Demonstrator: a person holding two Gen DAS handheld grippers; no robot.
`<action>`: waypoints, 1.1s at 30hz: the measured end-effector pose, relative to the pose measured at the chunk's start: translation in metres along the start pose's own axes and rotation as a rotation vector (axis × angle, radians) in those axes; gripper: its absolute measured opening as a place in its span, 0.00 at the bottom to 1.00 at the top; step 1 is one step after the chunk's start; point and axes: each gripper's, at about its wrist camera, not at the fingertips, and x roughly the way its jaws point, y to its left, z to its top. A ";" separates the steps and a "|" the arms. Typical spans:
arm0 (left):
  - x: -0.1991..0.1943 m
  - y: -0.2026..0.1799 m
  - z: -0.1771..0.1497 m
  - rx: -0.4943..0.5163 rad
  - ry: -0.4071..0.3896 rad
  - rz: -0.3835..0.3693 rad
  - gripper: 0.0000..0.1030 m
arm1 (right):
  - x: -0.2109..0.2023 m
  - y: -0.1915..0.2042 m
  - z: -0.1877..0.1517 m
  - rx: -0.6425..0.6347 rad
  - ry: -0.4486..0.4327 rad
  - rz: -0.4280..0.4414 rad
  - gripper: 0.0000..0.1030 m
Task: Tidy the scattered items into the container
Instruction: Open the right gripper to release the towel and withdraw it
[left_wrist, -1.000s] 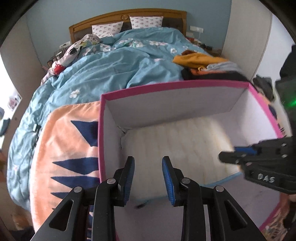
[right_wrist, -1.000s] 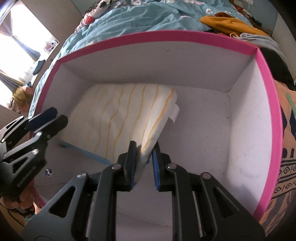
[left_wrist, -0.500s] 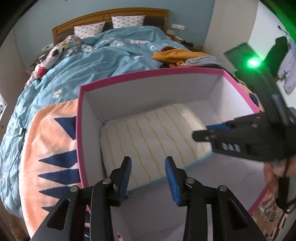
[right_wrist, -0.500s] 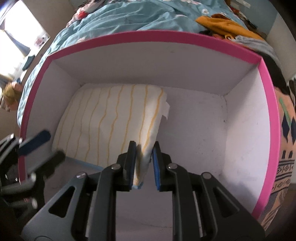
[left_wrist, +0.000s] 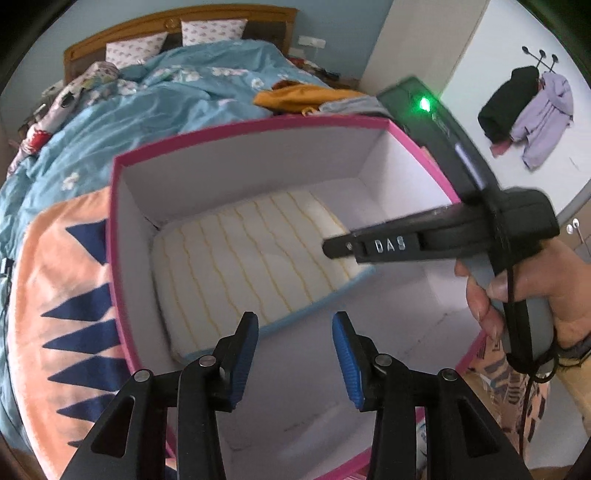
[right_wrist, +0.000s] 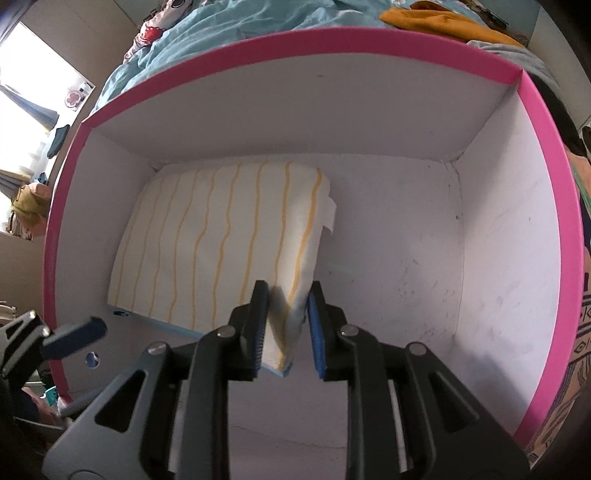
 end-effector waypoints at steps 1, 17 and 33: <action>0.005 -0.002 -0.001 0.007 0.018 0.013 0.40 | -0.001 -0.001 0.000 0.004 -0.005 0.004 0.28; 0.009 -0.019 -0.021 -0.036 0.033 0.026 0.39 | -0.053 -0.033 -0.047 0.023 -0.144 0.124 0.40; -0.002 -0.019 -0.033 -0.081 0.074 -0.003 0.38 | -0.046 -0.021 -0.112 -0.015 0.064 0.204 0.39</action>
